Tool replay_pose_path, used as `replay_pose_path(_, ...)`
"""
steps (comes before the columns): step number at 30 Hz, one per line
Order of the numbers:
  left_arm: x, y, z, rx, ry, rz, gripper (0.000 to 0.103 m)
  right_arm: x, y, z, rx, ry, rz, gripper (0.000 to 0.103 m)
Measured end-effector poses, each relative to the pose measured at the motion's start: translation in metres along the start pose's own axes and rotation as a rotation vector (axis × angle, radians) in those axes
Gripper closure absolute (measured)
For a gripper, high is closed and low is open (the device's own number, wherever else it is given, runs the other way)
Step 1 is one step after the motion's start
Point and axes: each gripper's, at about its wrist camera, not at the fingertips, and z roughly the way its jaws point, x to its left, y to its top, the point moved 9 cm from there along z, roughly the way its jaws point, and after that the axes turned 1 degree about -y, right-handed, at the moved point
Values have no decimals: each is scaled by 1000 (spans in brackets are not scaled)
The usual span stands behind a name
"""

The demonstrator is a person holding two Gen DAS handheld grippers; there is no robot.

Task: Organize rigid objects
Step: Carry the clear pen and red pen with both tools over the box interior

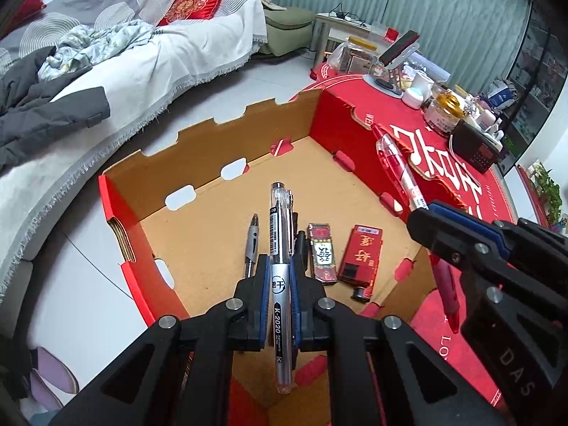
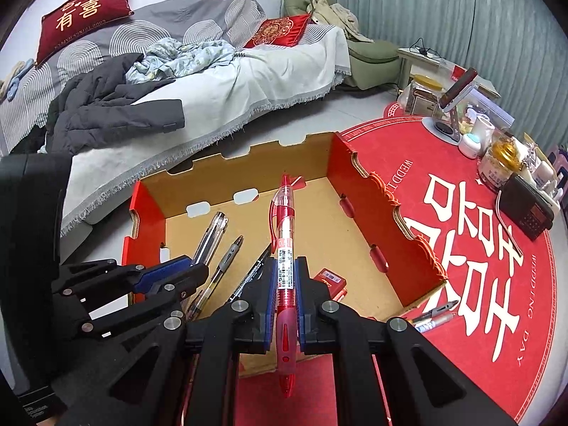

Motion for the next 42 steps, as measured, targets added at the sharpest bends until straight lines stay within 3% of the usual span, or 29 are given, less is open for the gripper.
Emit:
replay_pose_path(20, 14, -6, 32, 78, 23, -15, 92, -2, -6, 40, 84, -2, -11, 92)
replay_pose_path(42, 14, -9, 42, 102, 27, -1, 92, -7, -10, 54, 116, -17, -2, 92)
